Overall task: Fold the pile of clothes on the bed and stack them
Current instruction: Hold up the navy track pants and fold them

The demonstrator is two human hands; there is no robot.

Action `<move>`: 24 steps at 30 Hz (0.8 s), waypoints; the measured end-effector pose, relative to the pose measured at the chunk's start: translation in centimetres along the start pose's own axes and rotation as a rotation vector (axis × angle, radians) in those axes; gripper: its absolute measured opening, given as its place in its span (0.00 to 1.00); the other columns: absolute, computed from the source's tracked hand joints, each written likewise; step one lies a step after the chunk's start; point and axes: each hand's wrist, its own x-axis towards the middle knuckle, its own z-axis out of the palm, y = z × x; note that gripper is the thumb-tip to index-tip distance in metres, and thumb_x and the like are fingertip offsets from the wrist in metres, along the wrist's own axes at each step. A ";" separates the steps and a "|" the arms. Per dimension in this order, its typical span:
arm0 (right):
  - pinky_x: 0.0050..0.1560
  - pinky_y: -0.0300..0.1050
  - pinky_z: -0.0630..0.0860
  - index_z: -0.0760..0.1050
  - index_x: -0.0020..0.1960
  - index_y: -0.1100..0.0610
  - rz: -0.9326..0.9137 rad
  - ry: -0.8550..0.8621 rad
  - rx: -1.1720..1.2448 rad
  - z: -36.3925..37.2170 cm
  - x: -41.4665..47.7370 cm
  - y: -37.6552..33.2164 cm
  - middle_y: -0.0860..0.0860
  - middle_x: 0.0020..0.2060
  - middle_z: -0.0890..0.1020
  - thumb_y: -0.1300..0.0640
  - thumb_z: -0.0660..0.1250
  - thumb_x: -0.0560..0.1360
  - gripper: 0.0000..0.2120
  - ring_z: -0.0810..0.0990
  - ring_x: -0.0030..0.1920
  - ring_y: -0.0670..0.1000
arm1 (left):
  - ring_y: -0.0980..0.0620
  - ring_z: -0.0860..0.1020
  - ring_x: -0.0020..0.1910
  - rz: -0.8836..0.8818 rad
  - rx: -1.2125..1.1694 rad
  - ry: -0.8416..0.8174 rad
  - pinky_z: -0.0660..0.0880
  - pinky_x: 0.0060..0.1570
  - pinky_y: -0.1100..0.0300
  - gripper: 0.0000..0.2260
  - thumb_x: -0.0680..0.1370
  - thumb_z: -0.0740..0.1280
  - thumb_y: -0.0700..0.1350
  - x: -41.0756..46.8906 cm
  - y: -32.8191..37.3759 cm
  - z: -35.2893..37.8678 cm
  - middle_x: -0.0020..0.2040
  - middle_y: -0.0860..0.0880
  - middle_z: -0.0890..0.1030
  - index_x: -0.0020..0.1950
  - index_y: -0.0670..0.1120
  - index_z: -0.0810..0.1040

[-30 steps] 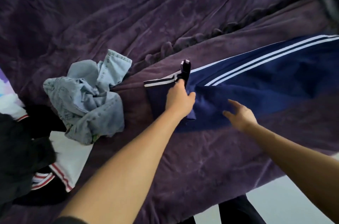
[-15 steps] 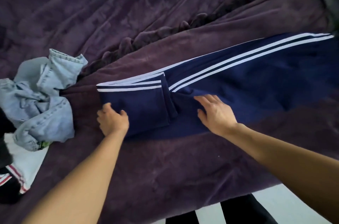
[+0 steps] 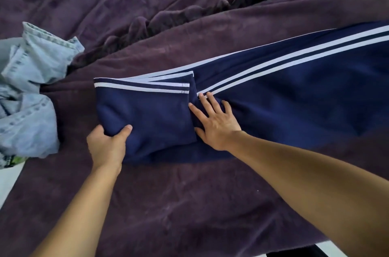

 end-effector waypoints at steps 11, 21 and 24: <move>0.55 0.48 0.75 0.75 0.65 0.53 0.546 0.576 0.596 -6.9 -12.6 13.5 0.50 0.59 0.80 0.54 0.64 0.78 0.16 0.79 0.58 0.52 | 0.37 0.79 0.46 0.636 0.403 -0.321 0.73 0.41 0.51 0.14 0.71 0.72 0.51 -15.7 16.3 9.7 0.45 0.42 0.82 0.51 0.47 0.73; 0.65 0.55 0.66 0.68 0.70 0.53 0.994 0.783 0.538 -9.7 -21.4 31.5 0.54 0.67 0.72 0.45 0.70 0.72 0.30 0.69 0.67 0.57 | 0.44 0.53 0.76 0.787 0.918 -0.566 0.60 0.68 0.43 0.26 0.80 0.59 0.58 -19.5 10.4 21.4 0.78 0.45 0.53 0.76 0.57 0.56; 0.54 0.47 0.75 0.69 0.69 0.53 1.006 0.627 1.088 -10.5 -20.6 34.0 0.48 0.60 0.78 0.42 0.76 0.66 0.36 0.78 0.56 0.50 | 0.44 0.48 0.77 0.713 1.080 -0.662 0.59 0.69 0.39 0.29 0.79 0.57 0.61 -19.1 9.1 22.4 0.79 0.46 0.46 0.77 0.58 0.50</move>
